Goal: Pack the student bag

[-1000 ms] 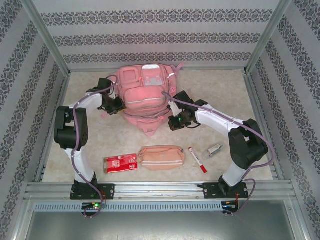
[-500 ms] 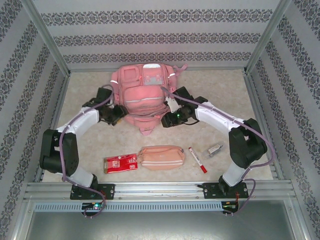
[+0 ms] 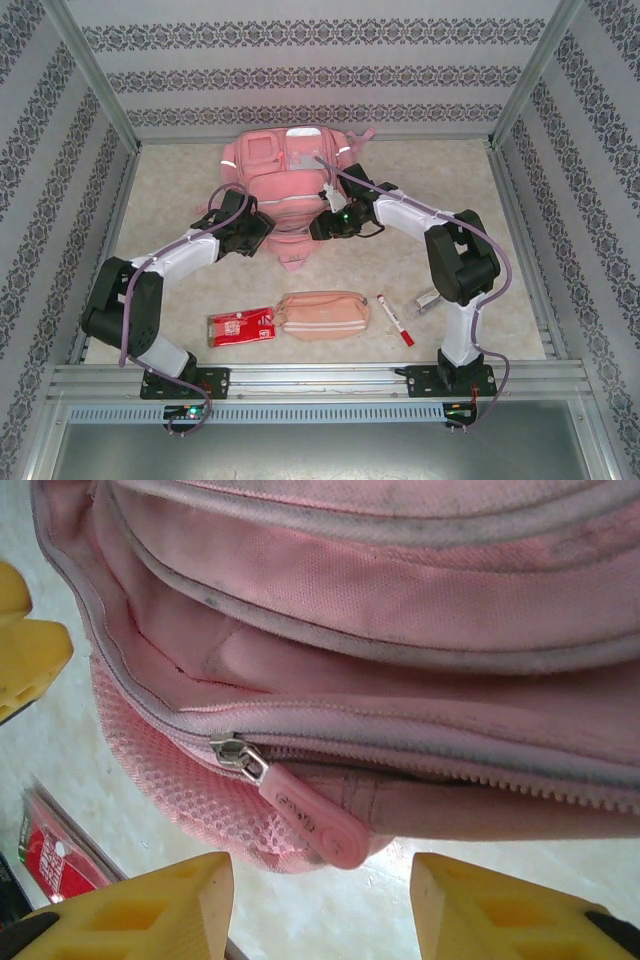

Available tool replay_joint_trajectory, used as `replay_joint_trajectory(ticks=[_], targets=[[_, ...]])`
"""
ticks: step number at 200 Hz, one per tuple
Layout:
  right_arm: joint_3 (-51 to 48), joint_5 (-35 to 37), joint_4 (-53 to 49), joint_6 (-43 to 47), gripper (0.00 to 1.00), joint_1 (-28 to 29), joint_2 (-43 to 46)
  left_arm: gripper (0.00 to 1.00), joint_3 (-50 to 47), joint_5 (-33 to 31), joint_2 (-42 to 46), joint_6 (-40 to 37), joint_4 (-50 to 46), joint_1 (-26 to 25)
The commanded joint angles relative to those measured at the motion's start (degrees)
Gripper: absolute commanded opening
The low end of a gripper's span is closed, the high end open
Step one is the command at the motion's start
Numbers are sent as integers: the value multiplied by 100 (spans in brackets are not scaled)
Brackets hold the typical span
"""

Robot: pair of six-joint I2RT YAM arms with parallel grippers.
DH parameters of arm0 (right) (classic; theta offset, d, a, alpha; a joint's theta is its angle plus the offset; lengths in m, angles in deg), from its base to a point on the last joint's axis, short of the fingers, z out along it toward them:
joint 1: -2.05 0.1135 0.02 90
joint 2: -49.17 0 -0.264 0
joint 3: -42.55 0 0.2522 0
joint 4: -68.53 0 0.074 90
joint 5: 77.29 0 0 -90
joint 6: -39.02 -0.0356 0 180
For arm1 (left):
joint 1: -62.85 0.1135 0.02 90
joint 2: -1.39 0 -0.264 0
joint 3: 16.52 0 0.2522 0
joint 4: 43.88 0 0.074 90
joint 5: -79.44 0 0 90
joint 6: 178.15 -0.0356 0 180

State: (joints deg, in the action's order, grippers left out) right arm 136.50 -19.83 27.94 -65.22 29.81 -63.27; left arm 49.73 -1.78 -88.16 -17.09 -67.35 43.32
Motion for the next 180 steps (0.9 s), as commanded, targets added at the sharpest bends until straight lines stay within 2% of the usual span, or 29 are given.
replay_joint_trajectory(ticks=[1, 31, 68, 115, 130, 138, 180], targets=[[204, -257, 148, -72, 49, 64, -84, 56, 43, -473, -251, 469, 489, -64], [157, -245, 149, 81, 47, 123, -107, 55, 195, -692, -662, 334, 472, -68], [233, -415, 163, 234, 46, 117, -266, 47, 351, -557, -1082, 241, 507, -73], [305, -508, 207, 356, 45, 123, -398, 41, 151, -537, -979, 218, 568, -85], [305, -551, 294, 327, 40, 123, -417, 41, 113, -510, -937, 181, 583, -81], [327, -585, 301, 321, 42, 125, -442, 41, 103, -487, -924, 172, 586, -83], [478, -578, 246, 382, 33, 149, -598, 40, 39, -467, -888, 135, 603, -78]])
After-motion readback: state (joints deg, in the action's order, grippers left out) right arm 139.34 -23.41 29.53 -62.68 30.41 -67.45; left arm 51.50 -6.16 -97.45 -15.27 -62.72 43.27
